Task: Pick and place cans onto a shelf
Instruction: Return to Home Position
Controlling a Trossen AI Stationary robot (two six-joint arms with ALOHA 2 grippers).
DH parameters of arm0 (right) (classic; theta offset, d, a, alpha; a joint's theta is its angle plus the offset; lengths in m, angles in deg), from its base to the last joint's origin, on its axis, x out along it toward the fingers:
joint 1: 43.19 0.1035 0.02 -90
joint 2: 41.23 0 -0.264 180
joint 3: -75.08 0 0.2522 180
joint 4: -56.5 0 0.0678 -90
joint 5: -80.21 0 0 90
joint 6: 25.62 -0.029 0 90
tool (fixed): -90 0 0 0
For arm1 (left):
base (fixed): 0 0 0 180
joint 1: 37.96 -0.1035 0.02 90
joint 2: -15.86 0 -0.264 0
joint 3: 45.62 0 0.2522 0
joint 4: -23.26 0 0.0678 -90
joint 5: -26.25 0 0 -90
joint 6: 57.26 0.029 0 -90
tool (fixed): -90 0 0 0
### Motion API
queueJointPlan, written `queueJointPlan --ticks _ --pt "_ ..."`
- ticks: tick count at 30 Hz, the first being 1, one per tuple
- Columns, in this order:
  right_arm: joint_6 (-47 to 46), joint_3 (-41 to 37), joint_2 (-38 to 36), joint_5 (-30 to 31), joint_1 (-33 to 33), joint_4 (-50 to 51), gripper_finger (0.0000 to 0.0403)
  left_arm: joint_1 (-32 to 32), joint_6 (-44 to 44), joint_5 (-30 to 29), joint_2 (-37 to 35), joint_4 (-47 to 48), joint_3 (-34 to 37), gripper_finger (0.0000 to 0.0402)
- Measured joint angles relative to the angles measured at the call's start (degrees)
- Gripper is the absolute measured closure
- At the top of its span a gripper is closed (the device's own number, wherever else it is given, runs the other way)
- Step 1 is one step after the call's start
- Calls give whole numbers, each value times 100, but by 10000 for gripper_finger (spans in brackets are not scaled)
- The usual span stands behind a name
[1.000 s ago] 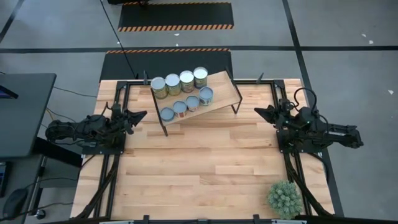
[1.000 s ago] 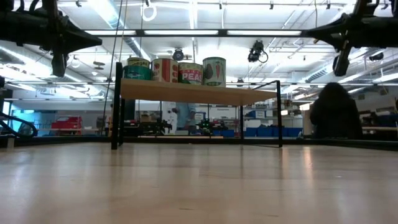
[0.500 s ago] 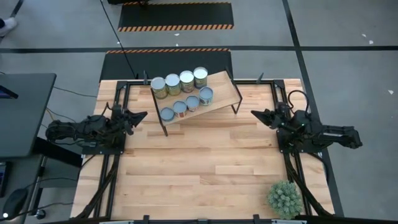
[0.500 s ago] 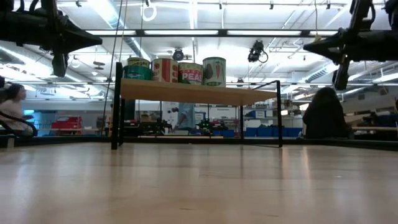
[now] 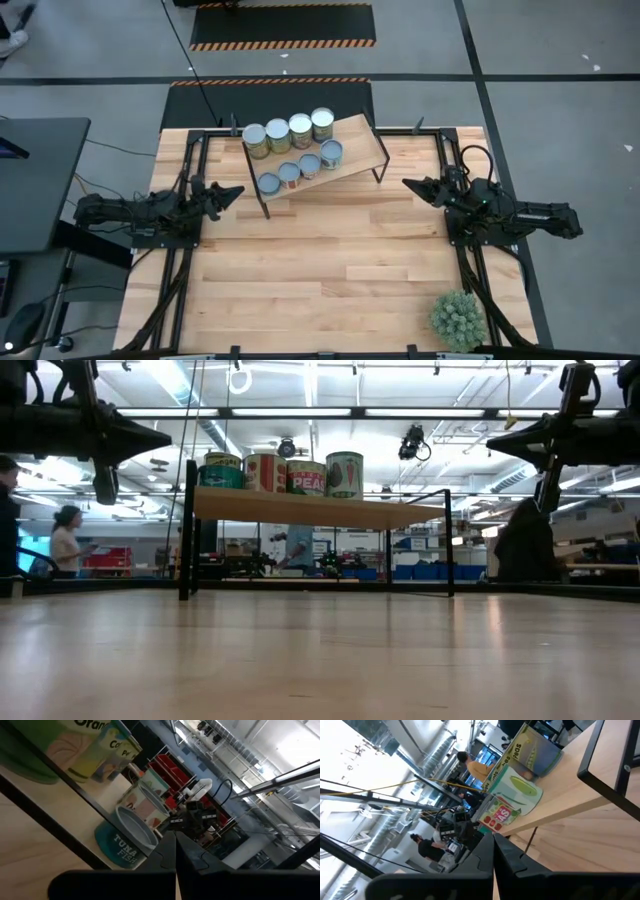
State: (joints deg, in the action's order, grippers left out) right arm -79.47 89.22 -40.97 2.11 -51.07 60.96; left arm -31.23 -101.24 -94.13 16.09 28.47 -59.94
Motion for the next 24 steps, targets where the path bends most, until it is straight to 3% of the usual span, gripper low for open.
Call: queueJointPlan --ticks 9,14,17,21,24 --pt "381 0 18 315 0 95 394 0 323 -116 13 364 -2 396" --pt "1189 -2 20 469 0 403 384 -2 1151 -133 50 407 -2 384" --pt "2444 -2 32 428 -2 581 382 -2 2306 -135 50 422 -2 382" --pt "5410 -2 105 343 -7 588 381 -2 4326 -139 50 369 -1 380" --pt "6848 -2 123 343 -6 589 381 -2 5123 -157 50 264 7 380"
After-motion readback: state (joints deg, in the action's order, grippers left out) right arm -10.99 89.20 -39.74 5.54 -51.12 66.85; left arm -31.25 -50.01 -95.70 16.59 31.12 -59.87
